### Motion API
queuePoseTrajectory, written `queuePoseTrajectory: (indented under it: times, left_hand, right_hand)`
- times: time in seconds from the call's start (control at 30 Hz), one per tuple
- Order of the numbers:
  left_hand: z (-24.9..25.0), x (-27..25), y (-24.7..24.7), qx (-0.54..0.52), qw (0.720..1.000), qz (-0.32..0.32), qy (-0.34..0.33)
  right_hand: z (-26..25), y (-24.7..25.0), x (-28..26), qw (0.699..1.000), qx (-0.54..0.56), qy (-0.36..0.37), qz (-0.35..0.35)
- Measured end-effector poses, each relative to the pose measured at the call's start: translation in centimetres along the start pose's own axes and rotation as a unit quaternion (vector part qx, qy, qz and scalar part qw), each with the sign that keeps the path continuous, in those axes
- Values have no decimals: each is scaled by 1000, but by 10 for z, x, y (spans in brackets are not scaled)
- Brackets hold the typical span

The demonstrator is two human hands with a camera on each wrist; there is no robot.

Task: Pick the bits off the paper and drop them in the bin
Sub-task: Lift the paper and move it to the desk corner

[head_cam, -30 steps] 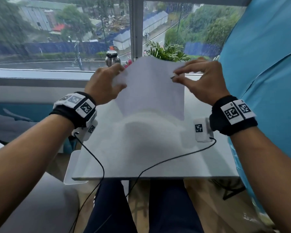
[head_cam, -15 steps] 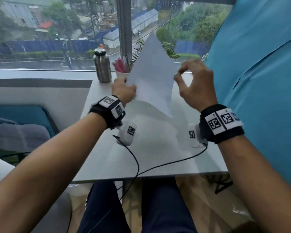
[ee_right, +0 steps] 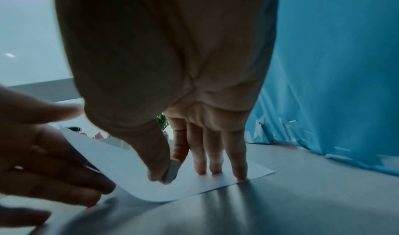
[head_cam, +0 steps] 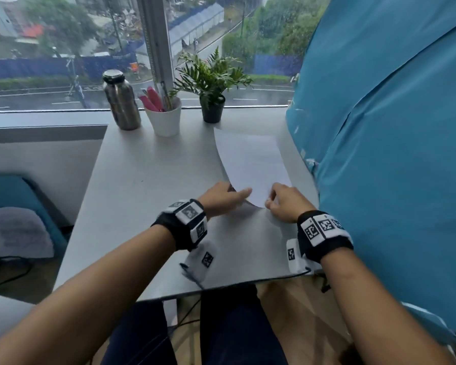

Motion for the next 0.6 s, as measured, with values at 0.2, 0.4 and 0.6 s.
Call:
queuePoseTrajectory:
  times: [0.2,0.4,0.6]
  left_hand:
    - [-35,-44,-42,502,847,-159,-69]
    - [-60,-60,26,528,841,-122,0]
    - [-70,-71,105,545,821,33,167]
  right_hand:
    - [15,-5,-11,999,30,-9,13]
    - [25,-2,-20,999,20,-17,42]
    - [30,2,-18,998,-20,-15,59]
Point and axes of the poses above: each hand's wrist, its own x-axis towards the middle knuckle, its own y-axis out of the back of the hand, z = x × y, the point moved 9 cm from there along x, towards the middle knuckle, and after that the axes turned 6 degrees about -x, right-handed, at the moved point
